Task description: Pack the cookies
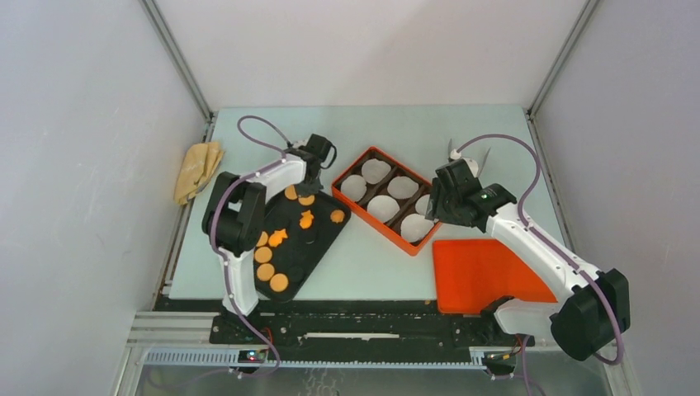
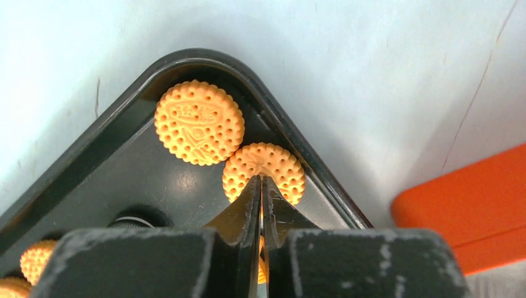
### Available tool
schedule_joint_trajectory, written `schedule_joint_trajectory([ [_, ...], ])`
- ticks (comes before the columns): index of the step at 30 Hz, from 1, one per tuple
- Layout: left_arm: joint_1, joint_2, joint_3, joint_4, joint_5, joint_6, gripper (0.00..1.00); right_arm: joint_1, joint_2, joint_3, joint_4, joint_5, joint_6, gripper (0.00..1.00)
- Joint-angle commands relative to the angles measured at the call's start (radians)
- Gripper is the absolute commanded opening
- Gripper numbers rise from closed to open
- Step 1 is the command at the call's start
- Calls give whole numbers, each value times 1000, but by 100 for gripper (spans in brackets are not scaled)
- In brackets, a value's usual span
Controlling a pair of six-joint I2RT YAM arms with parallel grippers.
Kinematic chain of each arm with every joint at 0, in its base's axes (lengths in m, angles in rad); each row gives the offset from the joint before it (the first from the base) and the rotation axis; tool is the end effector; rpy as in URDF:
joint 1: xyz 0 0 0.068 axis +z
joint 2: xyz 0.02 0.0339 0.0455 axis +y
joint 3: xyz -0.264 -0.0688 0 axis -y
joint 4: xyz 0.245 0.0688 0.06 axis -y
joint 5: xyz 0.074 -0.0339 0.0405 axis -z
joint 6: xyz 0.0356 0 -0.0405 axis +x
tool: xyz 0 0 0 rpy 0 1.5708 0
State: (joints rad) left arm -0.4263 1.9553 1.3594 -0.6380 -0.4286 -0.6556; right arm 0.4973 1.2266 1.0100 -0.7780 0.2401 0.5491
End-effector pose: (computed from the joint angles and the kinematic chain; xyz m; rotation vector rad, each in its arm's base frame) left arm 0.3618 -0.1481 0.1700 -0.3968 2.5966 0.2599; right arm 0.2169 0.1081 0.2769 0.1556 2.5214 0.1100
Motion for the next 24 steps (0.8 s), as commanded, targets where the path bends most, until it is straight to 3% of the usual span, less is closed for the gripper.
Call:
schedule_joint_trajectory([
  [1,73,129,144,32,54,-18,7,-9,7,34,3,-13,-26,67],
  [15,174,535,878,-211,178,26,12,-23,161,33,126,-107,-104,69],
  [24,260,551,918,-190,263,-5,15,5,296,84,241,-102,-164,68],
])
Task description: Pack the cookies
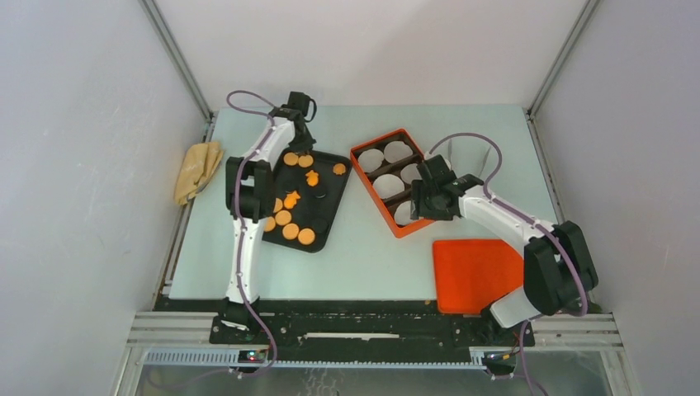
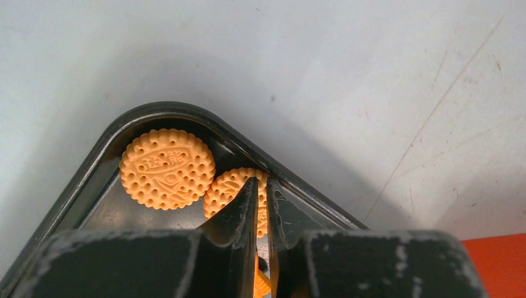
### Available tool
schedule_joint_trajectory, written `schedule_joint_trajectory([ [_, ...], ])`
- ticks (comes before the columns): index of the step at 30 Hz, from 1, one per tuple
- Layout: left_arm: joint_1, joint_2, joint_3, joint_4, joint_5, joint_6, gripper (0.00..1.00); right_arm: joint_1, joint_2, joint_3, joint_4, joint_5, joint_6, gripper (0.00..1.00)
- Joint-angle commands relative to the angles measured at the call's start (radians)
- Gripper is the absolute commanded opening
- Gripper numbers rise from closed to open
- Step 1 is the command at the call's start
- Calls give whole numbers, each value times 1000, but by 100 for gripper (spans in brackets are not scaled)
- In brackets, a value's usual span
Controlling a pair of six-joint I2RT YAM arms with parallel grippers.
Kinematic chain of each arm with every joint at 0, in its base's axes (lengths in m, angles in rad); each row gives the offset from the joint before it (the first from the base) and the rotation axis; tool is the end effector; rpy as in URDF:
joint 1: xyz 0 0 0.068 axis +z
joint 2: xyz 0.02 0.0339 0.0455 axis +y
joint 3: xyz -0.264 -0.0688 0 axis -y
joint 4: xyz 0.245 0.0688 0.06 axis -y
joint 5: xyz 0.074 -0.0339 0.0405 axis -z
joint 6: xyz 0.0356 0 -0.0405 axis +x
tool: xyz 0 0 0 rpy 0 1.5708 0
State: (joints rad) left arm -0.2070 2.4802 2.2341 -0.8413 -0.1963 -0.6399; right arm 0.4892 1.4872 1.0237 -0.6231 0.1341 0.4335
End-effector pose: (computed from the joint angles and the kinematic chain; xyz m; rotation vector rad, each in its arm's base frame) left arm 0.5213 -0.1024 0.1777 -0.6254 2.5475 -0.0302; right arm 0.2625 0.1343 0.2240 -0.0298 2.6469 0.1318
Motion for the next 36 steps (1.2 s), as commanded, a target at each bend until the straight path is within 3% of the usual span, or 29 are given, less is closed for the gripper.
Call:
schedule_joint_trajectory([
  [1,43,25,44,13,31,-19,15,15,48,78,97,8,-53,68],
  [6,48,30,61,13,47,-18,15,17,163,135,120,-8,-68,66],
  [12,56,28,96,8,70,-24,15,61,292,170,94,-49,-80,56],
  [20,72,36,153,0,100,-13,17,238,207,117,22,-31,-50,56],
  [25,72,50,152,14,141,2,16,358,160,114,-9,-109,-18,57],
  [29,71,57,147,28,184,0,14,417,189,115,29,-231,14,57],
  [36,55,74,142,74,271,9,13,455,295,176,77,-313,16,57],
])
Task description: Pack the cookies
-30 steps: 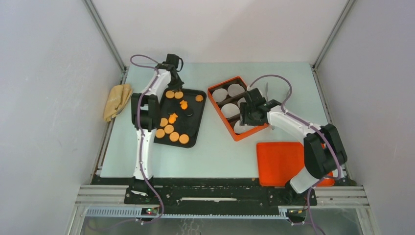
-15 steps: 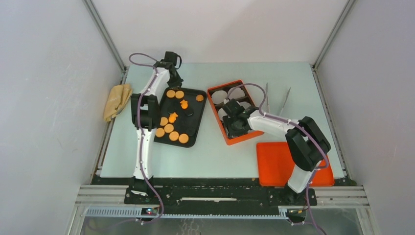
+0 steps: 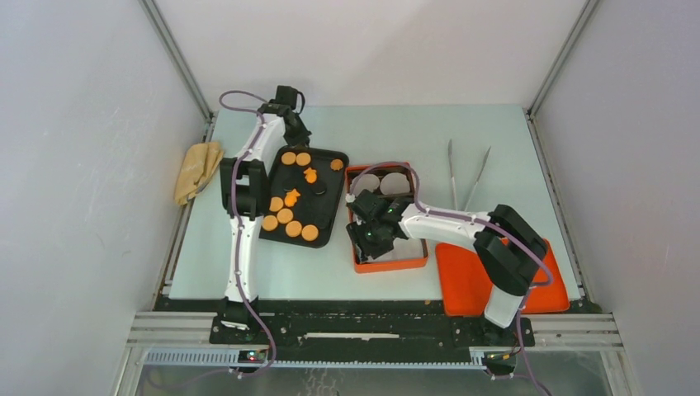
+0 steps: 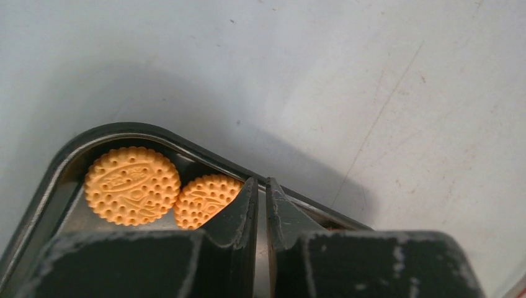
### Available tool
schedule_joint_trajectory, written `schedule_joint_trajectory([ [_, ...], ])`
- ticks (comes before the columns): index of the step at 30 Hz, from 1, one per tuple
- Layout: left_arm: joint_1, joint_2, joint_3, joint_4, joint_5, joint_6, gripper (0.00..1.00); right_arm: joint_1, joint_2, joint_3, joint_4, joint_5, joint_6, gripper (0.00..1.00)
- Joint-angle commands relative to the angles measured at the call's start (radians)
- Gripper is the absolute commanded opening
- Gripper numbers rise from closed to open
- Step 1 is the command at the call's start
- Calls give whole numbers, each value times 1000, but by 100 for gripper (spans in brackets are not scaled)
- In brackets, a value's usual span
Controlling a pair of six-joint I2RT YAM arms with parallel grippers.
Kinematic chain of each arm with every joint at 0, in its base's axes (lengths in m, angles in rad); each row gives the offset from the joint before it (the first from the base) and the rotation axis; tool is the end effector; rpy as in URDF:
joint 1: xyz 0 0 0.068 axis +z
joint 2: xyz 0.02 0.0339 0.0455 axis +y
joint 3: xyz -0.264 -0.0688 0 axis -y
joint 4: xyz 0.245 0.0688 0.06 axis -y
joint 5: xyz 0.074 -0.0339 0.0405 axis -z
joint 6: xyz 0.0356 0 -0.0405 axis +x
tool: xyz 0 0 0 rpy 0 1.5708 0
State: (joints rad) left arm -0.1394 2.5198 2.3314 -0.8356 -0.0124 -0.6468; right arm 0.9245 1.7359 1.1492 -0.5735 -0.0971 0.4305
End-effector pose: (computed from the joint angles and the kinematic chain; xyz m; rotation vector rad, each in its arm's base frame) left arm 0.5383 -0.0751 0.1867 -0.6618 2.5342 -0.2663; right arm 0.2046 0.2770 0.1879 -0.7230 2.7497 0.4787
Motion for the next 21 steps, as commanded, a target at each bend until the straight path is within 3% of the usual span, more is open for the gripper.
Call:
schedule_joint_trajectory([
  [1,-18,39,50,78,108,16,13,24,56,58,30,-84,13,56],
  [9,-137,65,72,95,189,47,15,40,49,81,42,-110,-3,57],
  [12,-163,33,25,56,144,41,2,44,24,81,38,-91,-11,57],
  [14,-169,-74,-122,119,88,40,0,46,9,80,45,-77,-18,57],
  [16,-168,-198,-293,212,30,38,4,46,1,81,53,-70,-24,58],
  [18,-168,-288,-339,218,-42,50,7,46,-3,81,59,-64,-23,58],
  [21,-167,-416,-385,157,-163,43,21,50,-16,80,51,-43,-23,59],
])
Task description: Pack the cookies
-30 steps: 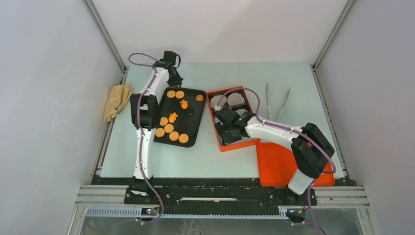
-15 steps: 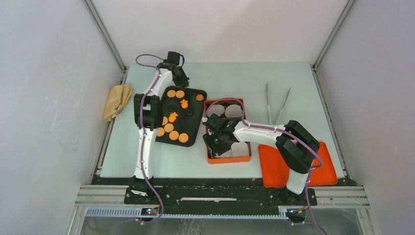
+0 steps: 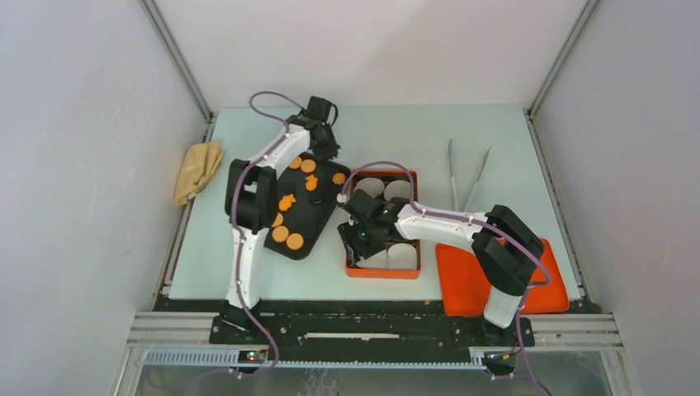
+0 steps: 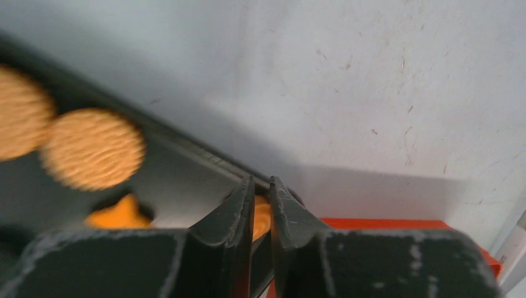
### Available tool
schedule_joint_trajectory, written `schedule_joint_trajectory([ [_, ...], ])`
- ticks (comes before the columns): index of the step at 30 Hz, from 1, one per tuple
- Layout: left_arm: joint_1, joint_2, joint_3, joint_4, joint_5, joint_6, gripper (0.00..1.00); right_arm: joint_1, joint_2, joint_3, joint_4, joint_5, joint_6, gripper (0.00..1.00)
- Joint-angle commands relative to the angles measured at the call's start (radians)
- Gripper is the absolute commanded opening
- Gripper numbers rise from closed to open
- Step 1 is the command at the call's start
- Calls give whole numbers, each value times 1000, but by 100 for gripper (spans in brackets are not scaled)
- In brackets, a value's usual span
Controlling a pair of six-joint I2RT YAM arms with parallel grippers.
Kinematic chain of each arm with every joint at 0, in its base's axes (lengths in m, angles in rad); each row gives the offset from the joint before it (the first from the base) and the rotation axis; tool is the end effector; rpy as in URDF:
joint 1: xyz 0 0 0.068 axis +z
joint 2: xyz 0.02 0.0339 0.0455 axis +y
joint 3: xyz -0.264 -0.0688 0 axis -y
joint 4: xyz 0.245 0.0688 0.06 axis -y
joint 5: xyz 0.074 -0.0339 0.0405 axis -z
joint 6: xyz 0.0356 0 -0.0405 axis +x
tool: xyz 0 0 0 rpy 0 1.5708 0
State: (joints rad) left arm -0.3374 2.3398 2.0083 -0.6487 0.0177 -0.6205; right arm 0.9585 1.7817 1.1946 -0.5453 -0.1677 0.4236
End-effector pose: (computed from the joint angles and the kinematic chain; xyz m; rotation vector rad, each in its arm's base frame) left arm 0.4865 -0.1713 0.1892 -0.3597 2.5739 -0.3847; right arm 0.2014 0.2970 0.1871 -0.8048 2.7351 0.5894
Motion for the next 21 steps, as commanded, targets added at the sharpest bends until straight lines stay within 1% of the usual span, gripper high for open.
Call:
schedule_joint_trajectory([
  [1,32,-280,-99,-44,-228,3,26,18,-69,33,20,38,-18,60],
  [2,36,-330,-147,-52,-265,-16,30,19,-81,29,17,49,-19,61],
  [3,40,-378,-203,-53,-284,-33,31,20,-92,24,17,59,-21,63],
  [6,46,-474,-355,-50,-354,-55,34,20,-130,7,12,90,-29,66],
  [8,47,-502,-443,-46,-362,-63,33,19,-155,-1,1,116,-37,68],
  [9,47,-503,-477,-42,-357,-70,30,18,-167,0,-8,127,-41,68],
  [12,46,-485,-565,-40,-350,-101,16,13,-219,-1,-38,154,-49,66],
  [14,44,-491,-628,-57,-389,-133,7,7,-262,-1,-61,163,-52,66],
  [16,45,-527,-693,-69,-416,-156,1,-2,-297,-1,-83,168,-53,65],
  [19,35,-632,-817,-73,-426,-180,0,-18,-346,-14,-100,195,-50,65],
  [21,6,-719,-892,-93,-447,-199,0,-29,-373,-28,-99,190,-48,65],
])
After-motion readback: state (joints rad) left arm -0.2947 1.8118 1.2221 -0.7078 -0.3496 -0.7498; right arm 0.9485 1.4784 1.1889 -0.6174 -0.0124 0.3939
